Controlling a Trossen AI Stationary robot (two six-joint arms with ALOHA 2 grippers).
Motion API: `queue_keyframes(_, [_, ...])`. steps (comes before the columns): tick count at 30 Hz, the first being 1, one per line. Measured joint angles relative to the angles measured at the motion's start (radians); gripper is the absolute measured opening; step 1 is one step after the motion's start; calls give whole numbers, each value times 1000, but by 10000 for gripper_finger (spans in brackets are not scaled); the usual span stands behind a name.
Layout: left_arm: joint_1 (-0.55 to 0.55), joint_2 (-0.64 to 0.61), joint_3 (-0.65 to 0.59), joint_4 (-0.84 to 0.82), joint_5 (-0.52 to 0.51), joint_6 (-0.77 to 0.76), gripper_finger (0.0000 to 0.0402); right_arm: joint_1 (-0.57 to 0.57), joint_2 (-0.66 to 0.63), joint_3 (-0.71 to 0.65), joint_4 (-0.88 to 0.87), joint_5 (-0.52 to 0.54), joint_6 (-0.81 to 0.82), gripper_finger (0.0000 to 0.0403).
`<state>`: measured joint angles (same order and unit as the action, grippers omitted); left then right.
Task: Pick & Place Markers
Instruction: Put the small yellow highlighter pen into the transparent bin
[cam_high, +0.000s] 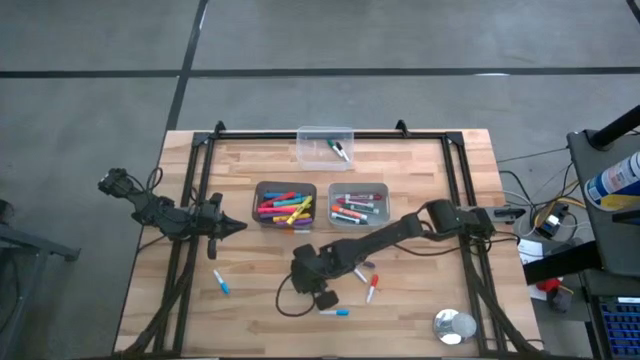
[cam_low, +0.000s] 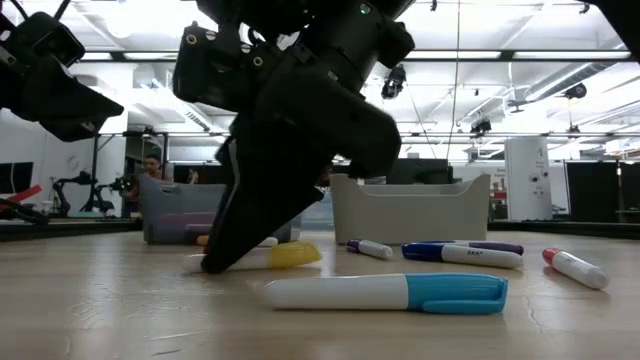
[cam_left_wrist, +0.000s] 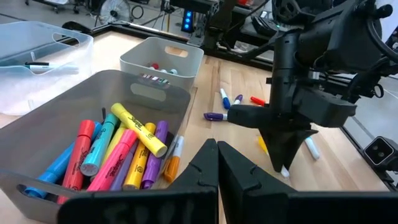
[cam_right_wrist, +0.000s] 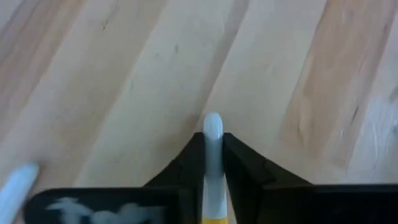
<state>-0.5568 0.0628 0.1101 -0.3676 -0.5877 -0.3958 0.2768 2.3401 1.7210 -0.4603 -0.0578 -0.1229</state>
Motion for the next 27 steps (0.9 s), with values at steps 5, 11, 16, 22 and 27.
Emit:
queue_keyframes(5, [0, 0, 0, 0, 0, 2, 0, -1, -3, 10, -41, -45, 95, 22])
queue_keyframes(11, [0, 0, 0, 0, 0, 2, 0, -4, 11, 141, -206, -6, 99, 24])
queue_keyframes(16, [0, 0, 0, 0, 0, 3, 0, -15, 7, 327, -430, 198, 25, 24])
queue_keyframes(22, [0, 0, 0, 0, 0, 3, 0, -82, 7, 465, -577, 270, 10, 24])
queue_keyframes(27, [0, 0, 0, 0, 0, 2, 0, -170, 5, 525, -640, 300, -20, 23])
